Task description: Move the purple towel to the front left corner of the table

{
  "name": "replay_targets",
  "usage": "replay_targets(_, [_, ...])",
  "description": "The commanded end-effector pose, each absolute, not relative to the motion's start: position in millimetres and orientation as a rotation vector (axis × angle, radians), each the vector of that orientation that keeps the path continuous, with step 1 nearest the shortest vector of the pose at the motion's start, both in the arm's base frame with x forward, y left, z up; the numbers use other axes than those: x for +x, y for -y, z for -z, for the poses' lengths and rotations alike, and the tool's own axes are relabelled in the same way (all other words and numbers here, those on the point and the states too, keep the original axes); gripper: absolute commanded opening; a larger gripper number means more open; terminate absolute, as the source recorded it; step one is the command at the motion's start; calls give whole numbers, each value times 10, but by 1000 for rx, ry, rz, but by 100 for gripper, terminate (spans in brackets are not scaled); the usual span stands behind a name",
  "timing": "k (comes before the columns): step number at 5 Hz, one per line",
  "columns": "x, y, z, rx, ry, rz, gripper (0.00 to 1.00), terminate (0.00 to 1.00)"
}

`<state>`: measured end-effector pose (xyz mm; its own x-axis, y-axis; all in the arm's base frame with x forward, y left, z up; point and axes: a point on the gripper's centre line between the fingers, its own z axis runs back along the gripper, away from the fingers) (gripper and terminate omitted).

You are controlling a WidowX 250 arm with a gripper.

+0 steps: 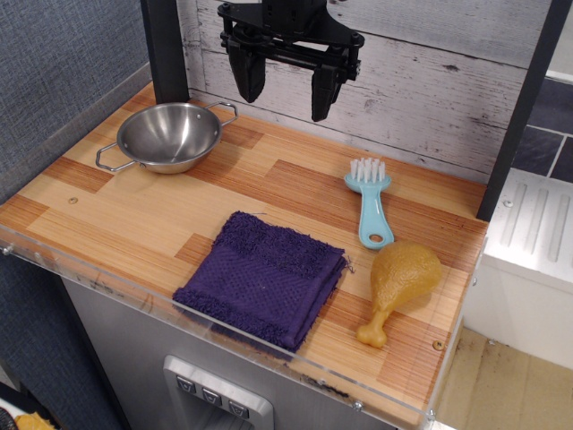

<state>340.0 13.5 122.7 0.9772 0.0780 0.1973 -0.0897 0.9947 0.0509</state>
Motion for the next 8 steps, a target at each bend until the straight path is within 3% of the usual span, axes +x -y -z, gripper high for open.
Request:
replay_targets(1, [3400, -135, -1227, 60, 196, -85, 100, 0])
replay_targets(3, [3152, -35, -1137, 142, 200, -46, 100, 0])
replay_targets(5, [2771, 69, -1020, 130, 218, 14, 100, 0])
replay_targets(8, [2556, 35, -607, 141, 148, 42, 100, 0])
